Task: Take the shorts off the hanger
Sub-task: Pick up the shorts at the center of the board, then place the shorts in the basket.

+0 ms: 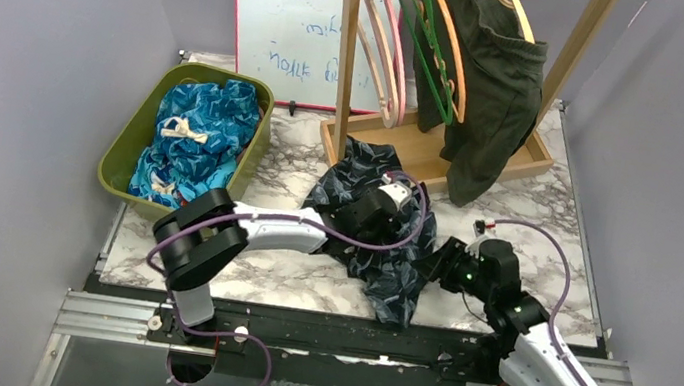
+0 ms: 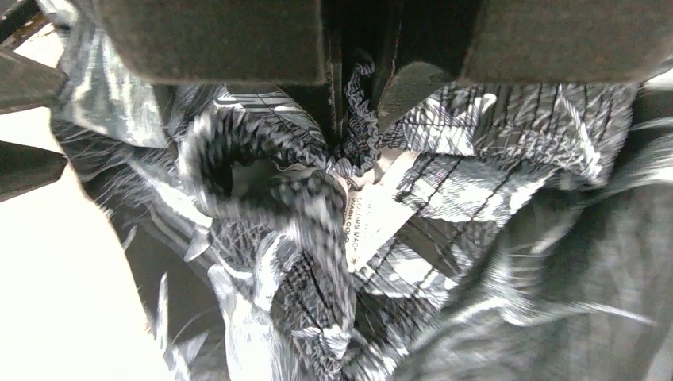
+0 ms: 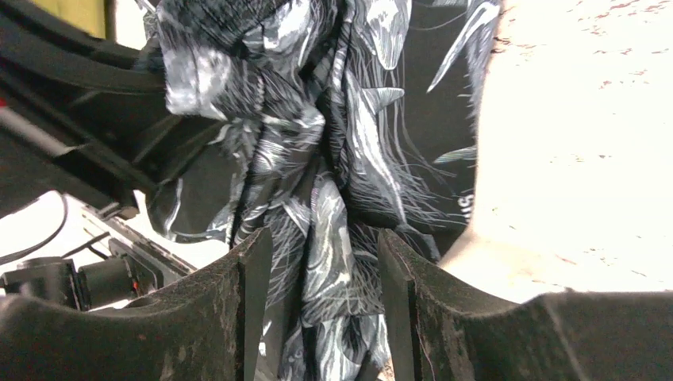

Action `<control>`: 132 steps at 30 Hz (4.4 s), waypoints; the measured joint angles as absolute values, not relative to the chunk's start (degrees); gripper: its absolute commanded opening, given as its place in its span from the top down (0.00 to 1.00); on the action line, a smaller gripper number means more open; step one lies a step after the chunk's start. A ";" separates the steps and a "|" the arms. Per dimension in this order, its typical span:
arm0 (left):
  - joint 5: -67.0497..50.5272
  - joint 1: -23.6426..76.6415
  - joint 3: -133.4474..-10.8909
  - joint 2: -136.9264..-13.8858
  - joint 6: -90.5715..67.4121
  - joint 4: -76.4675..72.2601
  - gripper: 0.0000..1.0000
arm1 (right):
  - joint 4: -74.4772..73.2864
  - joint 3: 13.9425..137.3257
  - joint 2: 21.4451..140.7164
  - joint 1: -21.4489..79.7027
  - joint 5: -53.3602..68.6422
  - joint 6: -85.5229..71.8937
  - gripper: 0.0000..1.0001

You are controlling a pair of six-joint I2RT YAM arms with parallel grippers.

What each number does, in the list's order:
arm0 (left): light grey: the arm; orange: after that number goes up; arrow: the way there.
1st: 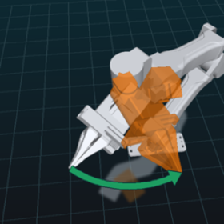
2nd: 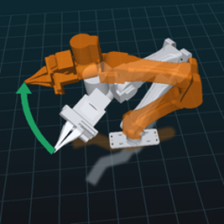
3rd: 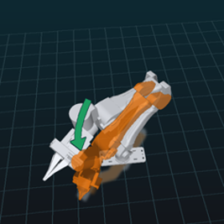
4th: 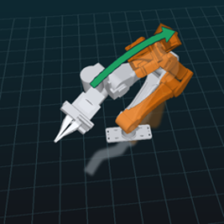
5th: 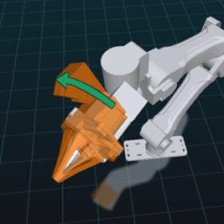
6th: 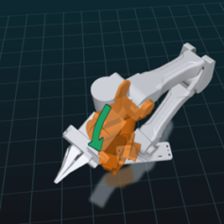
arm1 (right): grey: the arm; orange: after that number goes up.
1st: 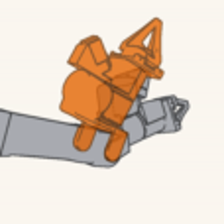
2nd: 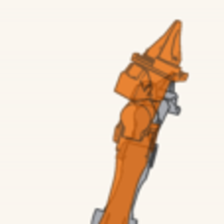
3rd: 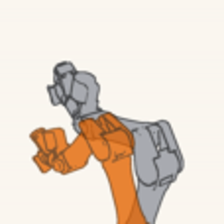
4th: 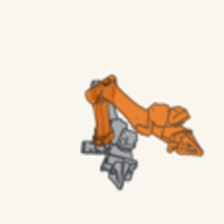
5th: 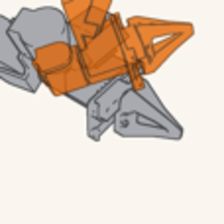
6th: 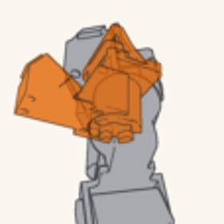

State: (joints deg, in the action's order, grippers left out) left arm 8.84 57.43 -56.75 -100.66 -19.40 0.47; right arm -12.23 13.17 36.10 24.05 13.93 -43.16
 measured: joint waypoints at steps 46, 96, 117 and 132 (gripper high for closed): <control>22.76 56.86 -51.16 -93.93 -15.22 -1.74 1.00 | -14.63 8.86 33.43 24.05 12.78 -44.97 0.44; 44.99 13.39 -83.57 -58.92 20.53 6.90 1.00 | -13.10 7.20 32.88 24.05 12.93 -45.01 0.44; 19.94 0.49 -60.60 -70.24 1.30 28.36 0.20 | -12.91 7.09 32.99 24.05 14.26 -44.99 0.44; 0.03 0.08 -66.48 -50.33 -2.26 30.13 0.09 | -12.64 7.09 33.50 24.05 14.44 -44.97 0.44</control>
